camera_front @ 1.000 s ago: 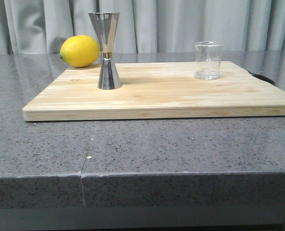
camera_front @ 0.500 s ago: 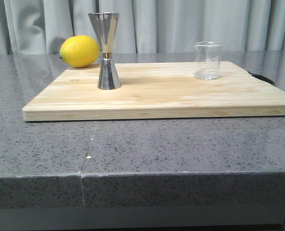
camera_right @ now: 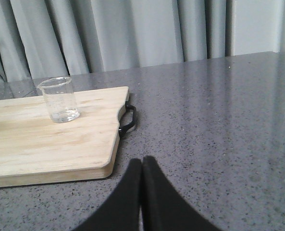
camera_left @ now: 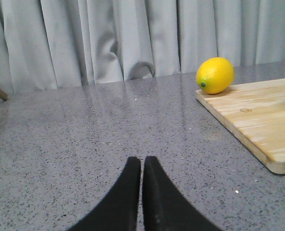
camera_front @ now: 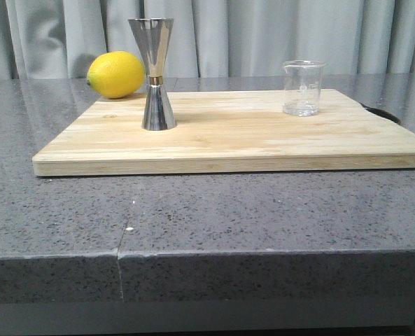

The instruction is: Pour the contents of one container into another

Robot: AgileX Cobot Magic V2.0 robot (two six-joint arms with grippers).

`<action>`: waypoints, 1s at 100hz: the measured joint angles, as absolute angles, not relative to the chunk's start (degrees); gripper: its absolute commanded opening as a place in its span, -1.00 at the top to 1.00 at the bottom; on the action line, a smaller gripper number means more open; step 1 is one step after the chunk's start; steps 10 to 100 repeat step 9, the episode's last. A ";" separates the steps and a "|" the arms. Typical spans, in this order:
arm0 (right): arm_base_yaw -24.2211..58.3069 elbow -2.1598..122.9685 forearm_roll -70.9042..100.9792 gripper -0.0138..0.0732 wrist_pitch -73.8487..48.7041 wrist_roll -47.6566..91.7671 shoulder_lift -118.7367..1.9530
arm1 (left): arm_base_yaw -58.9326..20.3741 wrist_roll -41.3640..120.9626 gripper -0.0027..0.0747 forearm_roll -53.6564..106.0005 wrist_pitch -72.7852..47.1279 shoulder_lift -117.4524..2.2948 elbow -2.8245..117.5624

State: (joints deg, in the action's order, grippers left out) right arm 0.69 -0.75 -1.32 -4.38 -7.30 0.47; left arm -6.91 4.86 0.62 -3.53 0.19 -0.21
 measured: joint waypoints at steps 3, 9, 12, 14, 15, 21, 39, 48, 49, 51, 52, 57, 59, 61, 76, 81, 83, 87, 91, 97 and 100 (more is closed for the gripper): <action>0.69 -0.75 -1.32 0.84 -4.38 -7.30 0.47 | -6.91 4.86 0.98 0.62 -3.53 0.19 -0.21; 0.69 -0.75 -1.32 0.84 -4.38 -7.30 0.47 | -6.91 4.86 0.98 0.62 -3.53 0.19 -0.21; 0.69 -0.75 -1.32 0.84 -4.38 -7.30 0.47 | -6.91 4.86 0.98 0.62 -3.53 0.19 -0.21; 0.69 -0.75 -1.32 0.84 -4.38 -7.30 0.47 | -6.91 4.86 0.98 0.62 -3.53 0.19 -0.21; 0.69 -0.75 -1.32 0.84 -4.38 -7.30 0.47 | -6.91 4.86 0.98 0.62 -3.53 0.19 -0.21; 0.69 -0.75 -1.32 0.84 -4.38 -7.30 0.47 | -6.91 4.86 0.98 0.62 -3.53 0.19 -0.21; 0.69 -0.75 -1.32 0.84 -4.38 -7.30 0.47 | -6.91 4.86 0.98 0.62 -3.53 0.19 -0.21; 0.69 -0.75 -1.32 0.84 -4.38 -7.30 0.47 | -6.91 4.86 0.98 0.62 -3.53 0.19 -0.21; 0.69 -0.75 -1.32 0.84 -4.38 -7.30 0.47 | -6.91 4.86 0.98 0.62 -3.53 0.19 -0.21; 0.69 -0.75 -1.32 0.84 -4.38 -7.30 0.47 | -6.91 4.86 0.98 0.62 -3.53 0.19 -0.21; 0.69 -0.75 -1.32 0.84 -4.38 -7.30 0.47 | -6.91 4.86 0.98 0.62 -3.53 0.19 -0.21; 0.69 -0.75 -1.32 0.84 -4.38 -7.30 0.47 | -6.91 4.86 0.98 0.62 -3.53 0.19 -0.21; 0.69 -0.75 -1.32 0.84 -4.38 -7.30 0.47 | -6.91 4.86 0.98 0.62 -3.53 0.19 -0.21; 0.69 -0.75 -1.32 0.84 -4.38 -7.30 0.47 | -6.91 4.86 0.98 0.62 -3.53 0.19 -0.21; 0.69 -0.75 -1.32 0.84 -4.38 -7.30 0.47 | -6.91 4.86 0.98 0.62 -3.53 0.19 -0.21; 0.69 -0.75 -1.32 0.84 -4.38 -7.30 0.47 | -6.91 4.86 0.98 0.62 -3.53 0.19 -0.21; 0.69 -0.75 -1.32 0.84 -4.38 -7.30 0.47 | -6.91 4.86 0.98 0.62 -3.53 0.19 -0.21; 0.69 -0.75 -1.32 0.84 -4.38 -7.30 0.47 | -6.91 4.86 0.98 0.62 -3.53 0.19 -0.21; 0.69 -0.75 -1.32 0.84 -4.38 -7.30 0.47 | -6.91 4.86 0.98 0.62 -3.53 0.19 -0.21; 0.69 -0.75 -1.32 0.84 -4.38 -7.30 0.47 | -6.91 4.86 0.98 0.62 -3.53 0.19 -0.21; 0.69 -0.75 -1.32 0.84 -4.38 -7.30 0.47 | -6.91 4.86 0.98 0.62 -3.53 0.19 -0.21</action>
